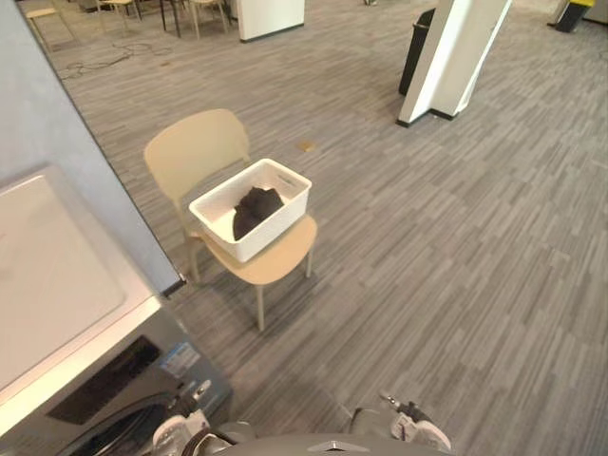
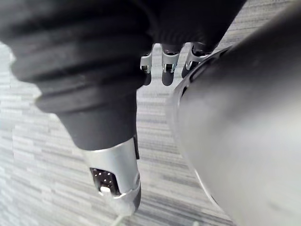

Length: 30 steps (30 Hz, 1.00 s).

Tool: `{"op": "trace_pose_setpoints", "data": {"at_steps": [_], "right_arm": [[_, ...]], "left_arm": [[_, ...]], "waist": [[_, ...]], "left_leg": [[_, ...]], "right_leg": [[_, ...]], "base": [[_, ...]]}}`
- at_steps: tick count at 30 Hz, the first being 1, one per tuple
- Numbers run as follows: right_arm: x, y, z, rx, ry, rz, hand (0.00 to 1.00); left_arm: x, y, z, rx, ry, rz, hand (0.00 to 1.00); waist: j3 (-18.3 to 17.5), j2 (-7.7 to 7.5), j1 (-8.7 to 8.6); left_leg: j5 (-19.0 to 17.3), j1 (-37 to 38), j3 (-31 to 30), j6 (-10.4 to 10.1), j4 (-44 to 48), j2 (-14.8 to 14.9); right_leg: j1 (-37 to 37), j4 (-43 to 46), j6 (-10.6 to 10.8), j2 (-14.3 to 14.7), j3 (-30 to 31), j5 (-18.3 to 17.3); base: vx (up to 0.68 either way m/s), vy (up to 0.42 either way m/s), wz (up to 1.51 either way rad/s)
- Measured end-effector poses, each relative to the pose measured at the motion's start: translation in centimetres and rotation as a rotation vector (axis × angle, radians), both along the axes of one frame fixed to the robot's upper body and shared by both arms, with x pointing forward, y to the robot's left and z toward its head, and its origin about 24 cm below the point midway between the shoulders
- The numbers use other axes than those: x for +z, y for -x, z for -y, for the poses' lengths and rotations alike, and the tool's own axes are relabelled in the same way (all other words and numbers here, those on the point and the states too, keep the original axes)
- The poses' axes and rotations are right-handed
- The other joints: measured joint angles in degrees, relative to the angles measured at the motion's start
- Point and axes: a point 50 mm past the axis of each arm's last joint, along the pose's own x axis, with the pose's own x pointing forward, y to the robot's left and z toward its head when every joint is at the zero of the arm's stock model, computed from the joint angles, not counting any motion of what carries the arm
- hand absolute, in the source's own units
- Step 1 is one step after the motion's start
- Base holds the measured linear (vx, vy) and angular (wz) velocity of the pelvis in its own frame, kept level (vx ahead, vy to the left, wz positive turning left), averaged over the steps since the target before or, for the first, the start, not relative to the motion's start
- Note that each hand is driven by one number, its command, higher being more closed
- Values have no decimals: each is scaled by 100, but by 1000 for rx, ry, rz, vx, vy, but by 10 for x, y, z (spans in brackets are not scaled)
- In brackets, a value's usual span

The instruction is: Pick up the laundry basket with both hands and put the clothes into the washing machine.

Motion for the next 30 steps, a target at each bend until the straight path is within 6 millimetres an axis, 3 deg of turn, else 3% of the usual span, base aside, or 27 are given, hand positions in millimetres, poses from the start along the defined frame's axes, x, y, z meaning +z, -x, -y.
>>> {"op": "trace_pose_setpoints", "data": {"at_steps": [1, 2, 3, 4, 5, 6, 7, 8, 9, 10, 13, 14, 16, 18, 19, 20, 21, 22, 24, 27, 29, 30], "right_arm": [[-3, 10, -2, -34, -16, -23, 0], [-6, 21, -4, -65, -34, -52, 0], [-8, 25, -7, -70, -46, -70, 0], [-7, 28, 4, -88, -29, -79, 0], [-6, 30, 10, -93, -11, -82, 0], [-5, 35, 19, -109, 10, -91, 0], [-5, 39, 20, -125, 7, -101, 0], [-5, 40, 21, -129, 6, -103, 0], [-6, 42, 19, -131, -1, -108, 0], [-6, 39, 19, -127, -1, -100, 0], [-3, 28, 21, -127, 6, -68, 0], [-3, 27, 20, -127, 4, -66, 0], [-2, 22, 21, -130, 12, -62, 0], [0, 20, 23, -135, 27, -57, 0], [1, 16, 28, -187, 29, -39, 0], [1, 13, 26, -206, 19, -32, 0], [1, 7, 21, -205, 3, -23, 0], [0, -3, 13, -195, -23, -10, 0], [1, -14, 7, -166, -38, 3, 0], [-2, -10, 1, -158, -56, -15, 0], [-5, -5, -5, -123, -72, -24, 0], [-6, 0, -9, -102, -81, -24, 0]], "left_arm": [[-2, 7, -3, 15, -2, -18, 0], [-2, 13, -7, 36, -8, -30, 0], [-2, 16, -12, 48, -17, -37, 0], [-7, 27, -2, 76, 19, -76, 0], [-10, 34, 6, 89, 46, -95, 0], [-12, 41, 13, 129, 70, -104, 0], [-12, 45, 13, 161, 77, -108, 0], [-12, 47, 12, 178, 76, -109, 0], [-12, 52, 8, 210, 72, -108, 0], [-12, 57, 6, 234, 77, -108, 0], [-14, 73, 8, 222, 82, -150, 0], [-13, 71, 6, 214, 78, -146, 0], [-12, 64, 3, 205, 74, -124, 0], [-12, 61, 3, 198, 78, -115, 0], [-13, 65, 5, 180, 83, -132, 0], [-14, 64, 1, 171, 81, -138, 0], [-13, 62, -3, 162, 74, -139, 0], [-12, 62, -9, 151, 56, -142, 0], [-13, 66, -10, 143, 57, -165, 0], [-14, 73, -9, 156, 60, -186, 0], [-14, 77, -10, 136, 56, -199, 0], [-14, 75, -13, 101, 44, -202, 0]], "waist": [[-18, -40, -19], [-103, -184, -42], [-168, -286, -45], [-211, -62, -77], [-265, 49, -100], [-348, 259, -86], [-329, 365, -113], [-322, 385, -136], [-306, 396, -124], [-293, 357, 4], [-278, 297, 185], [-253, 245, 188], [-129, 168, 192], [-126, 167, 185], [-109, 264, 188], [-35, 165, 202], [3, 77, 230], [75, -72, 258], [94, -100, 284], [89, -93, 290], [42, -93, 263], [11, -152, 189]], "left_leg": [[-87, 50, -19, -229, -10, 178], [-228, 78, -63, -456, -1, 302], [-300, 90, -86, -569, 2, 335], [-397, 169, -232, -674, 9, 684], [-338, 162, -320, -610, -7, 826], [-89, 91, -622, -450, 118, 1011], [186, -229, -918, -327, 731, 1145], [325, -475, -1040, -232, 1182, 1194], [838, -993, -1232, 61, 2159, 1275], [1276, -1460, -1322, 101, 3105, 1275], [917, -2302, -791, 141, 4526, 1042], [780, -2477, -488, 131, 4489, 925], [511, -2581, 219, 111, 3798, 681], [465, -2503, 689, 73, 2454, 400], [1059, -2204, 1346, 63, 881, 280], [1096, -2029, 1660, 724, 585, 163], [1075, -1924, 1778, 584, 382, 39], [1050, -1856, 1884, 623, 168, -113], [915, -1819, 1816, 823, 120, -263], [672, -1295, 1688, 907, -153, -649], [637, -940, 1549, 932, -409, -823], [633, -780, 1347, 939, -532, -946]], "right_leg": [[177, -610, 94, -3, 87, 410], [243, -796, 355, -6, 61, 875], [254, -792, 638, -9, 3, 697], [321, -542, 784, 192, -328, 206], [340, -503, 697, 304, -507, -22], [375, -375, 642, 530, -661, -374], [599, -392, 515, 691, -854, -496], [741, -438, 447, 737, -920, -498], [1031, -587, 284, 927, -1052, -498], [1269, -758, 171, 1028, -1080, -530], [1725, -1399, 63, 1133, -1294, -313], [1884, -1655, 69, 1149, -1398, -215], [2241, -2105, 118, 1153, -1617, -67], [2418, -2356, 215, 1151, -1839, -11], [2534, -2490, 228, 1239, -1942, -13], [2621, -2573, 249, 1188, -1949, -39], [2638, -2627, 187, 1138, -1934, 1], [2633, -2788, 7, 1065, -1809, 144], [2680, -2916, -46, 1000, -1576, 463], [2734, -2033, 18, 589, -1265, 523], [2330, -619, 225, 305, -1037, 558], [1918, 524, 400, 223, -873, 703]], "base": [[213, -648, 0], [181, -567, 1], [241, -762, 3], [136, -382, 8], [276, -684, 16], [228, -535, 44], [269, -636, 52], [203, -499, 76], [176, -396, 49], [180, -329, 19], [215, -148, -9], [316, -108, 34], [306, -24, 47], [321, 57, 48], [308, 111, 40], [301, 116, 30], [195, 82, 10], [258, 157, 0], [264, 218, 12], [253, 217, 33], [206, 147, 43], [290, 99, 79]]}}
